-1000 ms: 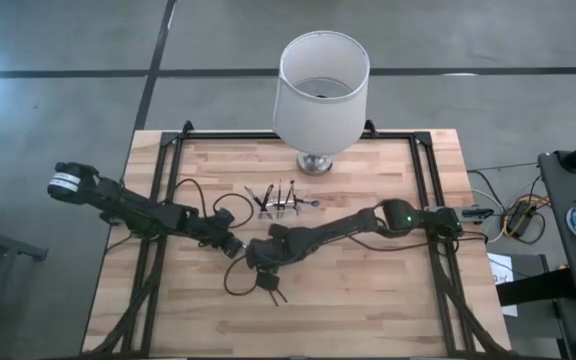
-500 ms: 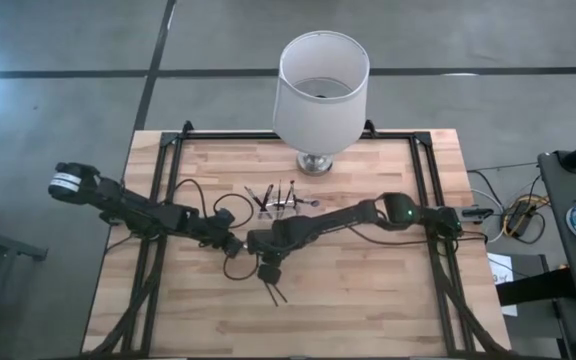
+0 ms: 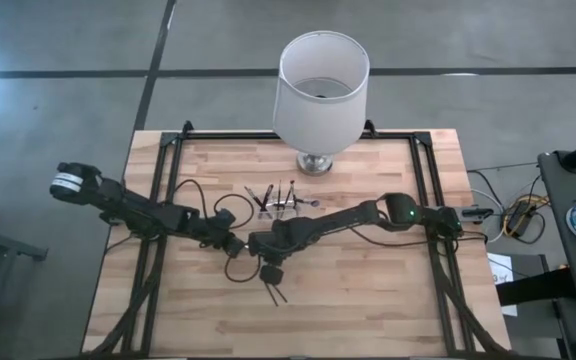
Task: Put items in baskets/containers
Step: Put the brow brush into the transparent organizer
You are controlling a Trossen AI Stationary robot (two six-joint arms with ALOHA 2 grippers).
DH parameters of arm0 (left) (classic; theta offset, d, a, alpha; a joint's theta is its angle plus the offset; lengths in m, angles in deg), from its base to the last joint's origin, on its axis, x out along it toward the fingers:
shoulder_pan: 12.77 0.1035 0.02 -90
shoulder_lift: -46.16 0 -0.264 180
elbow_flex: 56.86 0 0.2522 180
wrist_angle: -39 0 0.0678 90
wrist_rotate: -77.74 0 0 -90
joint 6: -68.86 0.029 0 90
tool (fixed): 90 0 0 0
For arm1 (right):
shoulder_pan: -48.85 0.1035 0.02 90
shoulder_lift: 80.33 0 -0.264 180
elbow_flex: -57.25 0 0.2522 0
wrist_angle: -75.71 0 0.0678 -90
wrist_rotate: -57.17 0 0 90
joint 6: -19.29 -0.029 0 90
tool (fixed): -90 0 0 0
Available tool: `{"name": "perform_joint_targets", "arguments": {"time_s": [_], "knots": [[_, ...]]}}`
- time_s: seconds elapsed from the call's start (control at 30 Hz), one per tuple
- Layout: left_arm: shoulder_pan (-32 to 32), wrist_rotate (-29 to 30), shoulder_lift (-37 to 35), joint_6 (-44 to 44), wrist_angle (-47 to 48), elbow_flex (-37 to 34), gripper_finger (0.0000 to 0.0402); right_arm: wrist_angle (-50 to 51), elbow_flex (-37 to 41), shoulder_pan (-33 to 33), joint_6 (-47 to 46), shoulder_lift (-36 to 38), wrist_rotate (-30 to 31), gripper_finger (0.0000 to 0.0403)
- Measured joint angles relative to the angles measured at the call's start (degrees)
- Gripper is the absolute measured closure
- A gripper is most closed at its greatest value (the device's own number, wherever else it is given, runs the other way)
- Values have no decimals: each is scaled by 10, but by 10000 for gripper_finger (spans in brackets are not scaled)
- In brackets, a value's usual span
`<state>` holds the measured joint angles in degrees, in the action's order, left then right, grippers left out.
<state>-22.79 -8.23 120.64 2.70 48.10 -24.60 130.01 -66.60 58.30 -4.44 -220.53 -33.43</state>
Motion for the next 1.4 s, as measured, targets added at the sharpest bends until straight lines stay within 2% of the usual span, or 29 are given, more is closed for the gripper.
{"name": "perform_joint_targets", "arguments": {"time_s": [0.53, 0.77, 1.07, 1.4], "knots": [[0, 0, -8, 1, -13, 0, 401, 44, -50, 0, 15, -4, 6, 394], [1, 15, -54, 21, 1, -2, 402, 55, -65, 0, 15, -5, 7, 395], [0, 53, -116, 21, 119, -1, 401, 62, -74, 0, 14, -7, 13, 395], [1, 98, -211, 20, 166, -1, 401, 60, -74, 0, 0, 21, 42, 395]]}}
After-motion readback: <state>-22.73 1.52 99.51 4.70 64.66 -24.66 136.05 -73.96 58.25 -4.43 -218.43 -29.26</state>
